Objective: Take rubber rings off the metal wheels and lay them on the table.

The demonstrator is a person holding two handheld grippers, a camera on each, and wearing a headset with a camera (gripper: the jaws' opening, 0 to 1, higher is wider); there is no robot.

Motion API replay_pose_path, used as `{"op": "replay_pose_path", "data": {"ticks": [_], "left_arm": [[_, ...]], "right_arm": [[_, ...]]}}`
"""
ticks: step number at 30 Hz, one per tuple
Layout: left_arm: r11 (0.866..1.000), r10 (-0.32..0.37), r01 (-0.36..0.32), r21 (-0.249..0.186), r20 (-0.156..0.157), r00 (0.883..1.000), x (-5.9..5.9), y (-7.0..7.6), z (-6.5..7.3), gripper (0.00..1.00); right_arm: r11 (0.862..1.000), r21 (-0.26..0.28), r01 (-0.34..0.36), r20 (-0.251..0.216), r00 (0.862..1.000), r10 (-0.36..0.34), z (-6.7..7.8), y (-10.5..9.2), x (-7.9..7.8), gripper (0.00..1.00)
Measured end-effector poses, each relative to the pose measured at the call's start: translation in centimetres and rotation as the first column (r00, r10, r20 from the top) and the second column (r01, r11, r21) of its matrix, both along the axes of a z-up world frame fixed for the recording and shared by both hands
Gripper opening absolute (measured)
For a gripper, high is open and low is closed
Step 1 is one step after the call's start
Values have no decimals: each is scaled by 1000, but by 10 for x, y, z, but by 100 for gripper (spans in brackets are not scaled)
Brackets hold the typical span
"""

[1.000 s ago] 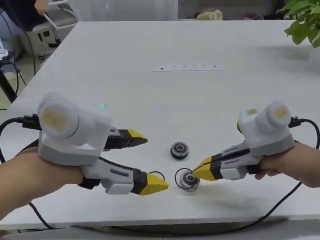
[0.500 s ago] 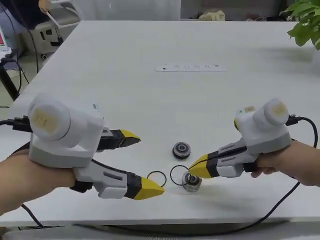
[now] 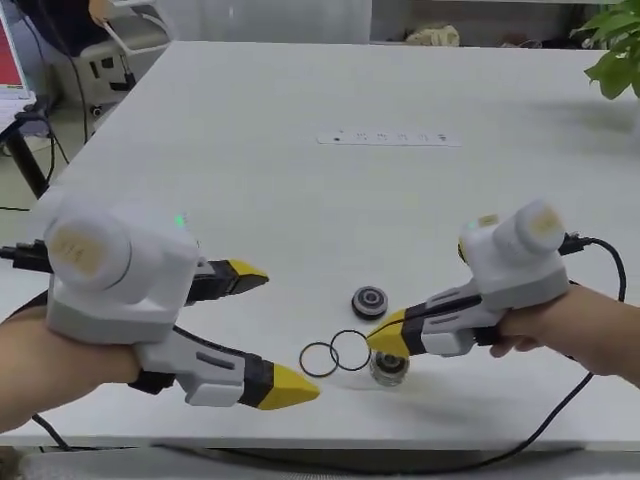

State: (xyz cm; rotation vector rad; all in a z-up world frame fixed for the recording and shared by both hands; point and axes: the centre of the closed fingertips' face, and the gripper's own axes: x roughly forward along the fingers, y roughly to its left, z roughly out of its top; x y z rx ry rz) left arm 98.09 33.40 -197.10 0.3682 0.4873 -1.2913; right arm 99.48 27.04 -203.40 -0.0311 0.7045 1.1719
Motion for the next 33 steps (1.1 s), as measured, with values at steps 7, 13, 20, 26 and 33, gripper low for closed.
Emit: {"op": "replay_pose_path", "data": {"ticks": [7,13,20,26,33], "left_arm": [[1000,21,-21,3,1,1000,2,7,-1,79],[1000,28,-28,7,1,1000,1,11,-2,81],[999,39,-39,7,3,999,2,14,-2,82],[999,48,-48,8,3,999,1,17,-2,82],[998,54,-54,8,-1,999,-1,19,-3,82]], "right_arm": [[1000,5,4,-4,1000,-4,-1,7,3,0],[1000,7,11,-9,1000,-11,-2,12,3,0],[999,13,29,-26,999,-29,-5,19,4,0],[999,20,42,-39,998,-41,-8,26,6,0],[998,18,54,-59,997,-53,-12,32,7,0]]}}
